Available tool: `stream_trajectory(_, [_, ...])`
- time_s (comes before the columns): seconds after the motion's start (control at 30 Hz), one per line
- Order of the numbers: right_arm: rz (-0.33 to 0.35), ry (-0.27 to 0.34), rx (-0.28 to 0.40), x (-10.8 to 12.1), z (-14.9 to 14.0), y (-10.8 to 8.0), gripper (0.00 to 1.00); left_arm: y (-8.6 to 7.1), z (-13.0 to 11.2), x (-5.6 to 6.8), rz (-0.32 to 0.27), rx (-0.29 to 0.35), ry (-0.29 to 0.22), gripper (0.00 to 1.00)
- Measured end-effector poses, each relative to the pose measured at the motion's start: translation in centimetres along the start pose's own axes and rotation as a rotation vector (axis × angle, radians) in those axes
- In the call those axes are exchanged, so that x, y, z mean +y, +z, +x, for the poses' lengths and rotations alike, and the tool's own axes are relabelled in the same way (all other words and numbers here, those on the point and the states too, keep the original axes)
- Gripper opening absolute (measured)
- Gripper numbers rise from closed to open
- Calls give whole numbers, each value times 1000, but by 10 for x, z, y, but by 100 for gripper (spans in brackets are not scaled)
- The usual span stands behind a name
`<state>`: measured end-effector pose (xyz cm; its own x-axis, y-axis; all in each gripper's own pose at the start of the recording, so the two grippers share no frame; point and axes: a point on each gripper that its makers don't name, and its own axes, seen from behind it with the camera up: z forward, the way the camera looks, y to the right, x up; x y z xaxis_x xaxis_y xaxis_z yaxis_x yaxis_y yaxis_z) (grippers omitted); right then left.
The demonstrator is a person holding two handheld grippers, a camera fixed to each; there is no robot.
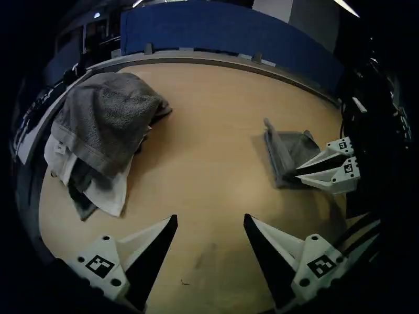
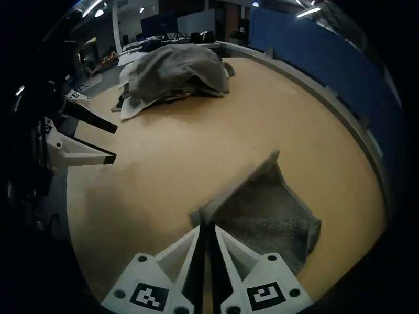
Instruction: Fold towel
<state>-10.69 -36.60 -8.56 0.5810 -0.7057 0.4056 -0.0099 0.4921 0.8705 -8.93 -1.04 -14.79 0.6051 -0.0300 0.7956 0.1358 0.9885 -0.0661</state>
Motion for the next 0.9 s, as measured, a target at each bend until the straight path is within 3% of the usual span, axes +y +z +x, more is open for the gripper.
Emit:
stream_trajectory(0.13, [-10, -1, 9, 2, 2, -5, 34, 1, -2, 0, 2, -3, 0, 94])
stream_trajectory(0.4, [-29, 11, 46, 9, 5, -18, 51, 2, -2, 1, 3, -3, 2, 94])
stream_trajectory(0.5, [-37, 21, 61, 12, 6, -24, 61, 3, 0, 3, 2, -3, 2, 94])
stream_trajectory(0.73, [-89, 49, 76, 31, -3, -39, 100, 4, 4, 9, -6, -1, 12, 94])
stream_trajectory(0.9, [-123, 90, 82, 46, -14, -49, 100, 5, 6, 15, -12, 0, 16, 94])
